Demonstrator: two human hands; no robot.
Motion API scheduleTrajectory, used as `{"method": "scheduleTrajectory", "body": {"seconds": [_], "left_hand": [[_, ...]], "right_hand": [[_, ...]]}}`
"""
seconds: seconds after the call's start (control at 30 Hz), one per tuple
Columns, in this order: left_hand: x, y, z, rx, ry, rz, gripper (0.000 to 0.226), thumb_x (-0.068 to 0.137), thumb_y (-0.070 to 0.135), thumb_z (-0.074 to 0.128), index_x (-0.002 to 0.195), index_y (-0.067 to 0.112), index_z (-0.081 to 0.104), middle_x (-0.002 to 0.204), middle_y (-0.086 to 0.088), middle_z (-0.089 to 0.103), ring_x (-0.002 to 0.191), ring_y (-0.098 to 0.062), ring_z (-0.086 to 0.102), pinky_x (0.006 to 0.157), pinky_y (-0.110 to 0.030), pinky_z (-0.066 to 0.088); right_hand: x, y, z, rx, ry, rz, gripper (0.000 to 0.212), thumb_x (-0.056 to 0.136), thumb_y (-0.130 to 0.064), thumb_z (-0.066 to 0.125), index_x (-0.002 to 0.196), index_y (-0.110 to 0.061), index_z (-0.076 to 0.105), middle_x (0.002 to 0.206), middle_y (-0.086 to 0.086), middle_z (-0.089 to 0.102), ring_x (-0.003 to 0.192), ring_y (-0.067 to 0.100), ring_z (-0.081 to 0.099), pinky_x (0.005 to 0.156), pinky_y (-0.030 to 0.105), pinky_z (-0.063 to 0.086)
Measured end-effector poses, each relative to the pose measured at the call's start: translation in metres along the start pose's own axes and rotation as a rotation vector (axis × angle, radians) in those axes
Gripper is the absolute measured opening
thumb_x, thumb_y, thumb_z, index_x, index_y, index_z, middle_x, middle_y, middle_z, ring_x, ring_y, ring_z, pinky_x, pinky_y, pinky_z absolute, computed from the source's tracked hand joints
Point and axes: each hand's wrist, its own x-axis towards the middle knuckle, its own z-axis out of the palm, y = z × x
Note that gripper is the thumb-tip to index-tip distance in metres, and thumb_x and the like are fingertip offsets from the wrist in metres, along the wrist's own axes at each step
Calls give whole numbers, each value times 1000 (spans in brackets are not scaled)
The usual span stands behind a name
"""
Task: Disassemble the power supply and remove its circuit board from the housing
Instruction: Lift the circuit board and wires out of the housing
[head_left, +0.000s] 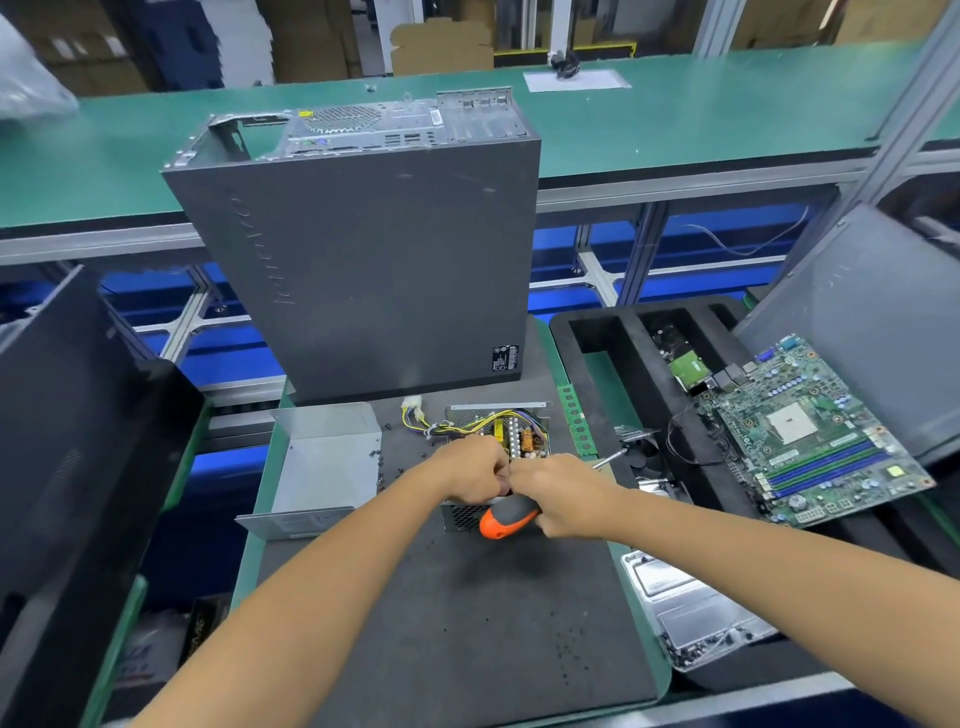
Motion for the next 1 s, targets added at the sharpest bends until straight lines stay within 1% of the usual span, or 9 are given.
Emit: {"method": "scheduleTrajectory", "body": {"seconds": [0.13, 0.33, 0.43, 0.5, 0.6, 0.67, 0.7, 0.83, 1.0], "left_hand": [[-2, 0, 2, 34, 4, -6, 33, 83, 14, 57, 54, 20, 44, 56, 10, 46, 56, -10, 42, 50, -24, 29], [-3, -3, -2, 48, -32, 48, 30, 85, 13, 55, 57, 20, 44, 59, 8, 46, 69, -19, 43, 63, -30, 37], [-2, 1, -10, 53, -76, 104, 22, 86, 12, 56, 65, 15, 50, 63, 1, 48, 67, -19, 40, 58, -28, 32], [-1, 1, -14, 42, -86, 127, 19, 85, 12, 57, 67, 12, 53, 61, 1, 46, 65, -19, 38, 53, -27, 29], [1, -1, -16, 44, -109, 106, 19, 82, 12, 62, 64, 15, 56, 59, 0, 49, 63, -20, 43, 50, -26, 30], [3, -1, -17, 45, -150, 81, 3, 83, 16, 65, 81, 16, 67, 70, 1, 60, 69, -18, 50, 56, -24, 36], [4, 0, -17, 50, -168, 80, 8, 83, 18, 65, 89, 15, 69, 77, 0, 63, 72, -17, 52, 61, -24, 38], [7, 2, -11, 106, -220, 140, 3, 81, 16, 62, 80, 17, 64, 76, 2, 59, 72, -17, 50, 64, -24, 37], [8, 6, -11, 206, -213, 169, 12, 83, 20, 60, 75, 11, 58, 74, -6, 57, 70, -23, 47, 59, -27, 32]], "right_hand": [[-4, -1, 3, 78, 40, -33, 20, 71, -3, 59, 84, -14, 48, 93, 12, 58, 79, 37, 57, 56, 32, 26], [-1, -3, 3, 137, 81, 60, 22, 80, -22, 66, 77, -18, 44, 87, 6, 60, 77, 28, 57, 57, 31, 34], [-2, 2, -4, 230, 87, 107, 23, 80, -29, 69, 73, -20, 49, 81, 5, 63, 72, 21, 56, 57, 31, 37], [-4, 7, -11, 324, 52, 113, 29, 78, -33, 75, 69, -21, 49, 72, 4, 61, 62, 14, 47, 54, 28, 32], [-4, 18, -21, 534, 48, 197, 32, 76, -23, 74, 60, -12, 49, 56, 1, 48, 51, 12, 38, 52, 29, 30], [-2, 29, -27, 654, 114, 295, 37, 76, -18, 73, 54, -14, 43, 51, -1, 42, 47, 11, 35, 50, 27, 29], [-1, 34, -29, 666, 126, 341, 41, 76, -18, 74, 54, -15, 40, 51, -1, 39, 47, 12, 34, 49, 27, 27], [0, 47, -27, 605, -20, 467, 48, 74, -24, 78, 55, -16, 35, 51, 0, 35, 46, 16, 31, 50, 29, 22], [-4, 51, -14, 769, -213, 418, 34, 81, -16, 75, 63, -12, 47, 58, 4, 47, 52, 17, 44, 51, 24, 33]]}}
